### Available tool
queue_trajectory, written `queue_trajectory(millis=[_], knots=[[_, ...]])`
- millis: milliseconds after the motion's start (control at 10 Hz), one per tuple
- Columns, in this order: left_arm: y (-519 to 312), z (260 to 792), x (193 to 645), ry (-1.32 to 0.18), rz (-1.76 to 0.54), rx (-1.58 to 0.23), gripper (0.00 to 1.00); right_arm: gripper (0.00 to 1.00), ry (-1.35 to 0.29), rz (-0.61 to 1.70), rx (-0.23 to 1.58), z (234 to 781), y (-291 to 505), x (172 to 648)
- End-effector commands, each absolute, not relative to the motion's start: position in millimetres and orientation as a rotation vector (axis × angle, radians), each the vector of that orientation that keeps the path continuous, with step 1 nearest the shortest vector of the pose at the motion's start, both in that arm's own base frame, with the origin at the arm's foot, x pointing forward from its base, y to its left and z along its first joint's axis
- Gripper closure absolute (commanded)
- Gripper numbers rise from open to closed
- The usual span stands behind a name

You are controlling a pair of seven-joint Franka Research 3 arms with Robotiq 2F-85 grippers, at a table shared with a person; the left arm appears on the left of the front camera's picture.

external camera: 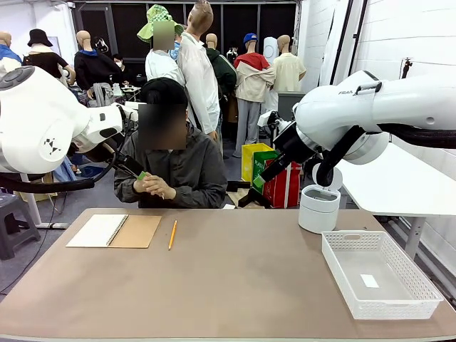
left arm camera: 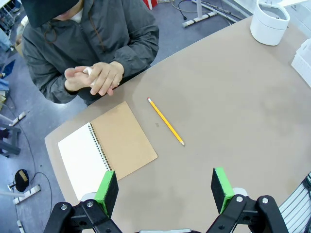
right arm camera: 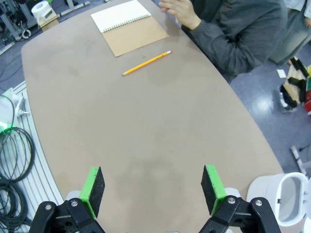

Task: Sort the paper based on its condition.
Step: If a person hands you a paper, place it in the Organizing basket , and if it's crumpled, put it in the Trash can.

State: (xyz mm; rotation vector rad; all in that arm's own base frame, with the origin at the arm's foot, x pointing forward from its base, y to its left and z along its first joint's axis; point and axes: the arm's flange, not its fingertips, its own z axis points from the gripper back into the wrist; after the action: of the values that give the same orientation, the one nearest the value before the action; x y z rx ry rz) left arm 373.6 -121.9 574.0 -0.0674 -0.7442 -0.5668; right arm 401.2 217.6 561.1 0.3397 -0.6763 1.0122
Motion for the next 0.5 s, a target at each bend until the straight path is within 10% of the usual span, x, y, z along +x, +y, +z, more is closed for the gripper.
queue_trajectory(millis=[0,400], knots=[[-121.0,574.6,373.6,-0.746,-0.569,-0.069,0.00,0.00,-0.676,1.004,0.338,561.4,217.6,401.3],[-121.0,574.6,373.6,-0.746,-0.569,-0.069,0.00,0.00,-0.676,1.004,0.338,561.4,217.6,401.3]])
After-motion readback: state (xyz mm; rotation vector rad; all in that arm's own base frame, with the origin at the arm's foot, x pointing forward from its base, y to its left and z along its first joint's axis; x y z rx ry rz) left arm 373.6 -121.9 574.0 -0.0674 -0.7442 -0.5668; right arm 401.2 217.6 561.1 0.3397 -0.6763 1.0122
